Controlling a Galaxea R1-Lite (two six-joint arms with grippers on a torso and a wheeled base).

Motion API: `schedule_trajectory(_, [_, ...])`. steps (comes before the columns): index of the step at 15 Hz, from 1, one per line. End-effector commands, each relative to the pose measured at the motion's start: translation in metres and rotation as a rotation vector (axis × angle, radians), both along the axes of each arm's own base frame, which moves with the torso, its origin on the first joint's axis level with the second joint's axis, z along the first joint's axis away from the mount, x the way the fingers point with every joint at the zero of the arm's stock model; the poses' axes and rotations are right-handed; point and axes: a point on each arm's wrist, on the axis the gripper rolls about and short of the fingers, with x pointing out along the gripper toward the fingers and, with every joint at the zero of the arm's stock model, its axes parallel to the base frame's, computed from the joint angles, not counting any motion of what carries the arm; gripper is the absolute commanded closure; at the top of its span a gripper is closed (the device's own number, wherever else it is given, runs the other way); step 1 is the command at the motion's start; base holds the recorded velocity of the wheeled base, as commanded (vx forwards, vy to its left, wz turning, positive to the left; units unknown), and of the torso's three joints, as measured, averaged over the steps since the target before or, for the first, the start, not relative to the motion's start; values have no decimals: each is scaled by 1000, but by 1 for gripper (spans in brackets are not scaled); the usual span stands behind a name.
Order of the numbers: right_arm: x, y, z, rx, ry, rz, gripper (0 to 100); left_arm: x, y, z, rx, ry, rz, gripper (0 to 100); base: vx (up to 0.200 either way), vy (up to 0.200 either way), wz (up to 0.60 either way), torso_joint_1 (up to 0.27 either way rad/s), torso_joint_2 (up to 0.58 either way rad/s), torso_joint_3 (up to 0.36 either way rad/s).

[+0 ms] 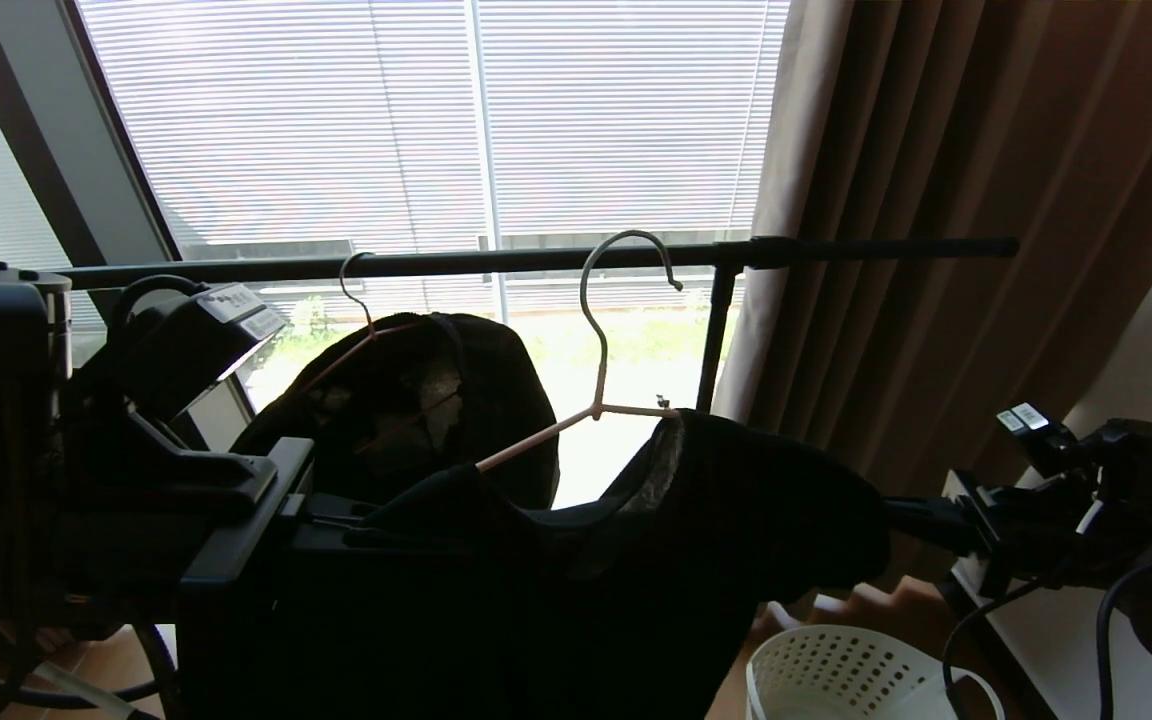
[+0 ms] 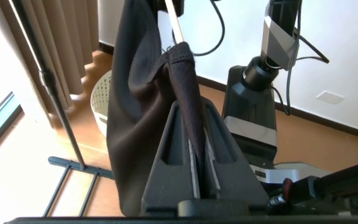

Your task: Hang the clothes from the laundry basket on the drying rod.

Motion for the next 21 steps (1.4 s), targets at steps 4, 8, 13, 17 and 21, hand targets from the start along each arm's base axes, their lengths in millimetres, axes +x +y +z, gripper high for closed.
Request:
schedule_trajectory(4, [4,-18,4,6,-1,-61,100,-5,4,1,-4,-9,7,100,0,0,0,0,0,0])
schedule_trajectory(8, [8,-23,-2,10,17,-77,100,-5,9,3,-10,-22,31,100,0,0,0,0,0,0])
schedule_trajectory(13, [-4,-13,3,4,-2,-52,100,-4,10,3,-13,8,45,100,0,0,0,0,0,0])
schedule_trajectory(17, [-19,8,7,-23,-143,9,0,-2,15,3,-17,23,83,100,0,0,0,0,0,0])
schedule_trajectory(21, [-26,9,25,-36,-235,1,0,4,23,2,4,37,212,100,0,0,0,0,0,0])
